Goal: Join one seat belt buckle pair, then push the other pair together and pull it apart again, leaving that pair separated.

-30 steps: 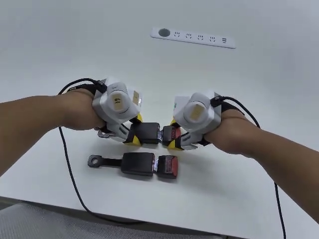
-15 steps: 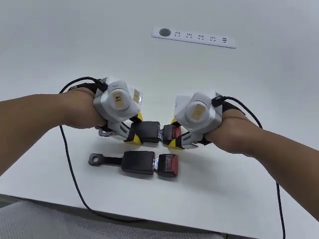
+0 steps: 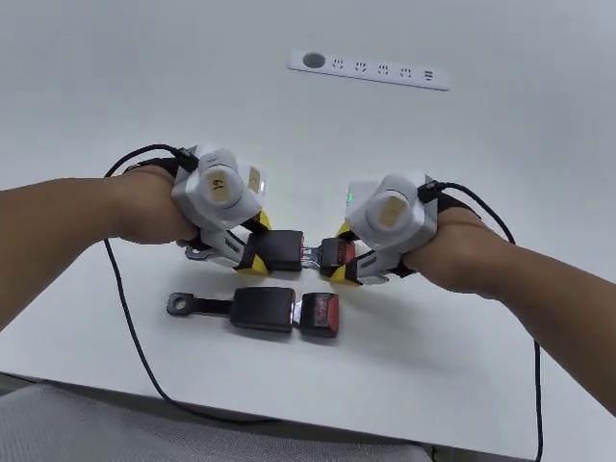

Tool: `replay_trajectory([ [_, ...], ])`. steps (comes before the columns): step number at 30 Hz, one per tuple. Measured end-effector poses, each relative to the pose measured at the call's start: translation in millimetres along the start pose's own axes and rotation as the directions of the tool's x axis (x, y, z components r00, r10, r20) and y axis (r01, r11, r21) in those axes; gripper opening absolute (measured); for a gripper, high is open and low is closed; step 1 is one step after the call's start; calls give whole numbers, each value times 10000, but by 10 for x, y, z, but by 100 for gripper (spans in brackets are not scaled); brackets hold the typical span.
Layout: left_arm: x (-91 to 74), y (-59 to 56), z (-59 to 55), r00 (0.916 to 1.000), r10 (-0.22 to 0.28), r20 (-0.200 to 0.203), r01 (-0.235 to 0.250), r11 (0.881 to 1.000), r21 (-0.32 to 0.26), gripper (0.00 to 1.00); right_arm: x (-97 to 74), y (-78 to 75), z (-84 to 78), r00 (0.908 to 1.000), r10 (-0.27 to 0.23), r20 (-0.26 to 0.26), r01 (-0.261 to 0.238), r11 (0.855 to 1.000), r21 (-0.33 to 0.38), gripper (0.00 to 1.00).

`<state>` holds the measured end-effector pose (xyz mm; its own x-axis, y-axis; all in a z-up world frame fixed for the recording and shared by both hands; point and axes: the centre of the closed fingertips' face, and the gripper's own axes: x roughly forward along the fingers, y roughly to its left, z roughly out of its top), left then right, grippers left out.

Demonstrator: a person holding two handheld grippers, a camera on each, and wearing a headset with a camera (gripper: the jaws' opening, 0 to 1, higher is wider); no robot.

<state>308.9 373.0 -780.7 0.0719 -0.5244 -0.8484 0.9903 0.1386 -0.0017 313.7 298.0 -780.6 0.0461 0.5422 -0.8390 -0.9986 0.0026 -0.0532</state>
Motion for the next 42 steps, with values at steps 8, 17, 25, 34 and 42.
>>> replay_trajectory([
  [8,7,-24,19,10000,6,-30,-6,10000,-23,33,-48,4,-49,9999,-100,10,100,9999,-87,32],
  [17,1,-33,32,10000,-3,-66,3,10000,-43,33,-184,-67,-330,9995,-257,-160,260,9994,234,32],
  [25,-10,-27,35,10000,-11,-79,11,10000,-12,33,-332,-69,-530,9990,-270,-347,286,9984,482,32],
  [34,-16,-39,37,10000,-1,-41,1,10000,-35,33,-427,-35,-689,9987,-111,-499,146,9974,711,33],
  [42,-13,-31,29,10000,-8,-91,8,10000,1,33,-480,-13,-783,9984,70,-557,-21,9962,867,33],
])
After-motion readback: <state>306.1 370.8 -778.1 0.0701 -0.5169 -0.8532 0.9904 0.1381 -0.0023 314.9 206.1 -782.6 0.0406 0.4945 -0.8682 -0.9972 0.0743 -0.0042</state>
